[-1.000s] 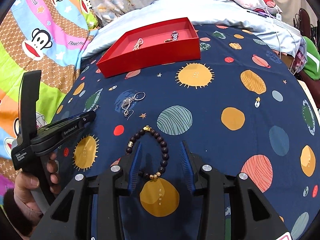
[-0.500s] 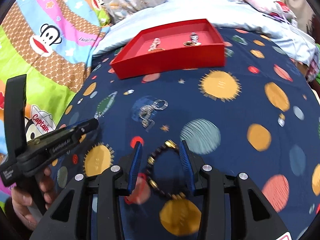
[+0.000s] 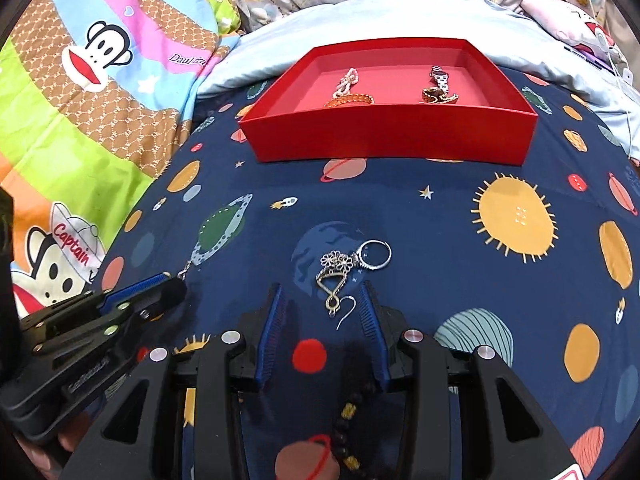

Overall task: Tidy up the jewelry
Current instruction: 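Lower the left gripper onto the silver flower earring and close it, then carry the flower earring with the left gripper over the tray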

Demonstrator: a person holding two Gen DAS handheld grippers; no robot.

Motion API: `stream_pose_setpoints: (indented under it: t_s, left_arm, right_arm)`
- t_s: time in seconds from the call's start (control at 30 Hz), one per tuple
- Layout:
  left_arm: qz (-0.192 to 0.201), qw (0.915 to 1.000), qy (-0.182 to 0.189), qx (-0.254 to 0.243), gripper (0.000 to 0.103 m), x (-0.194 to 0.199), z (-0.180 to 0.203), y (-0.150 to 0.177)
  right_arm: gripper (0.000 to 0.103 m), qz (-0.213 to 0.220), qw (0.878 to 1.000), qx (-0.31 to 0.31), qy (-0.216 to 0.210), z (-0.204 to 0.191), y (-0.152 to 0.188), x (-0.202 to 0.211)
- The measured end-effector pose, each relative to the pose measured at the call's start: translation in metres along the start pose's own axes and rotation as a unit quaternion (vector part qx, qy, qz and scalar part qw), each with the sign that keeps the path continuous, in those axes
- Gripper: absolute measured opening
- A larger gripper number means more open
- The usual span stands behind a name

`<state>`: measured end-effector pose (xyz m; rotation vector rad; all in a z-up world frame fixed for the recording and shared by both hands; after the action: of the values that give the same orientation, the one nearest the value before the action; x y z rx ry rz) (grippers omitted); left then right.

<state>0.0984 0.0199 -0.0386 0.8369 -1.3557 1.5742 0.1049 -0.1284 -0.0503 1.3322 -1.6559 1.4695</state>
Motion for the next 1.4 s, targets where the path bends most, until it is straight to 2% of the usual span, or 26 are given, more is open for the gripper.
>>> stream_pose_setpoints:
  t_s: [0.47, 0.63, 0.73, 1.03, 1.17, 1.27, 1.4]
  left_arm:
    - [0.0, 1.0, 0.008, 0.002, 0.016, 0.002, 0.001, 0.0]
    - [0.0, 1.0, 0.009, 0.001, 0.016, 0.003, 0.003, 0.001]
    - [0.001, 1.0, 0.009, 0.0, 0.016, 0.003, 0.003, 0.001]
    - [0.001, 1.0, 0.01, 0.0, 0.016, 0.004, 0.004, 0.001]
    - [0.001, 0.9999, 0.01, 0.0, 0.016, 0.006, 0.006, 0.002]
    - [0.002, 0.9999, 0.01, -0.002, 0.016, 0.007, 0.008, 0.002]
    - [0.001, 0.9999, 0.011, -0.001, 0.016, 0.008, 0.008, 0.002]
  right_arm:
    - [0.013, 0.0, 1.0, 0.005, 0.019, 0.001, -0.007, -0.014]
    - [0.008, 0.003, 1.0, 0.0, 0.016, 0.004, -0.006, -0.013]
    - [0.0, 0.006, 1.0, -0.002, 0.013, 0.005, -0.005, -0.01]
    - [0.0, 0.022, 1.0, -0.015, 0.006, 0.012, -0.002, 0.008]
    - [0.0, 0.014, 1.0, -0.008, 0.002, 0.011, -0.004, 0.006]
    - [0.008, 0.011, 1.0, -0.012, 0.005, 0.012, -0.004, 0.002]
    - [0.01, 0.001, 1.0, -0.005, 0.007, 0.008, -0.004, -0.007]
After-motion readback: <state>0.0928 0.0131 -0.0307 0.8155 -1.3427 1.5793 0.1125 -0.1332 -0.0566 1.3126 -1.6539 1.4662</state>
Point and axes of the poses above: each gripper's, at about its wrist camera, not at the fingertips, and x roughly against the way its jaws point, z to its right, y to its underside, the point moved 3 cm from there along -x, roughly the way its jaws point, and after that the axes turned 11 degrees about -z, right-handed, at the moved point
